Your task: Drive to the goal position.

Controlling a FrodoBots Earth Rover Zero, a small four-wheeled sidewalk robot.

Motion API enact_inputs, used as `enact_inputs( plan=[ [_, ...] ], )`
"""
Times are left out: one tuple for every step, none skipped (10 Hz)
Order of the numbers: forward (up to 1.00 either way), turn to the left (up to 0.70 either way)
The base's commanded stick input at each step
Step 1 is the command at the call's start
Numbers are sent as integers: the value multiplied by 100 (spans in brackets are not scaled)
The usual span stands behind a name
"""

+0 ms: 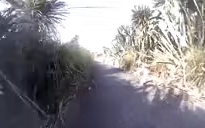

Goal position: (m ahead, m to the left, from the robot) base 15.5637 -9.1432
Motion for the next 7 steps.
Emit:
enact_inputs(
  plan=[
    [45, -27],
    [45, -27],
    [45, -27],
    [45, 0],
    [45, 0],
    [45, 0],
    [45, 0]
  ],
)
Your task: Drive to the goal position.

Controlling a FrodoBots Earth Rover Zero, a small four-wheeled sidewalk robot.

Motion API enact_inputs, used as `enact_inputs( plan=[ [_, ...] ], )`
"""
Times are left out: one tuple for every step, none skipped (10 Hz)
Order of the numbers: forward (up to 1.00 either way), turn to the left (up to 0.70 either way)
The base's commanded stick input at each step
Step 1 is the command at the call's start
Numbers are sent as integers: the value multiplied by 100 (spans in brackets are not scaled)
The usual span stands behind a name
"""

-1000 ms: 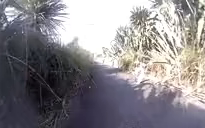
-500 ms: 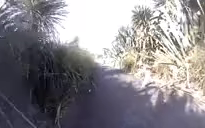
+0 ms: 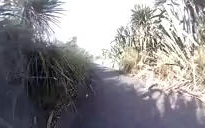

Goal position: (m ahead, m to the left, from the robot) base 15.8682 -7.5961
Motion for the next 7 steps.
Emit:
enact_inputs(
  plan=[
    [45, 0],
    [45, -27],
    [45, -27],
    [45, -27],
    [45, -27],
    [45, -27],
    [45, -27]
  ],
)
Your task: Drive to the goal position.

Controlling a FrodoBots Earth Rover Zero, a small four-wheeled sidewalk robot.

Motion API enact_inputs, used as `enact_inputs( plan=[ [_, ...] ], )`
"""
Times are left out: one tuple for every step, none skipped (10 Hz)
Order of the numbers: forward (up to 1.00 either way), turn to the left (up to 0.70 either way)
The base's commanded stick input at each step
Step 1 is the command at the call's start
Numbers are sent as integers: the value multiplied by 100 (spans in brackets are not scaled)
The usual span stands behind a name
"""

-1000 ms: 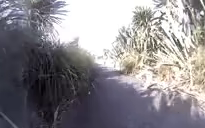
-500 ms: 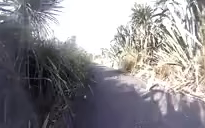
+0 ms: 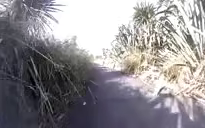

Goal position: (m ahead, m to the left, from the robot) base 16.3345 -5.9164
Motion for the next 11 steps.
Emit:
enact_inputs(
  plan=[
    [45, -27],
    [45, -27],
    [45, -27],
    [45, -27],
    [45, -27],
    [45, -27],
    [45, -27],
    [45, -27],
    [45, -27],
    [45, -27],
    [45, 0]
  ],
)
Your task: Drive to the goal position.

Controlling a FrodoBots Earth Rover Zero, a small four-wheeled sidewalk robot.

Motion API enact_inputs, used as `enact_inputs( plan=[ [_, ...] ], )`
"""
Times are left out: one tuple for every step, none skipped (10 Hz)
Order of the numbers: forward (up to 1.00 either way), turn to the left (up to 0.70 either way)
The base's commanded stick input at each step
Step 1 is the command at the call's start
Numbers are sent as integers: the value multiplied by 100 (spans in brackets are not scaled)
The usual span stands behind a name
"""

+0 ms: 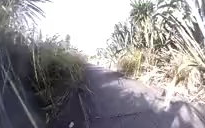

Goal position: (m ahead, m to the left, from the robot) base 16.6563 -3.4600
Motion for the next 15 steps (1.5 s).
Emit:
enact_inputs(
  plan=[
    [45, 0],
    [45, 0],
    [45, 0],
    [45, 0],
    [45, -22],
    [45, -21],
    [45, -21],
    [45, 0],
    [45, 0],
    [45, 0],
    [45, 0],
    [45, 0],
    [45, 0],
    [45, 0],
    [45, 0]
  ],
)
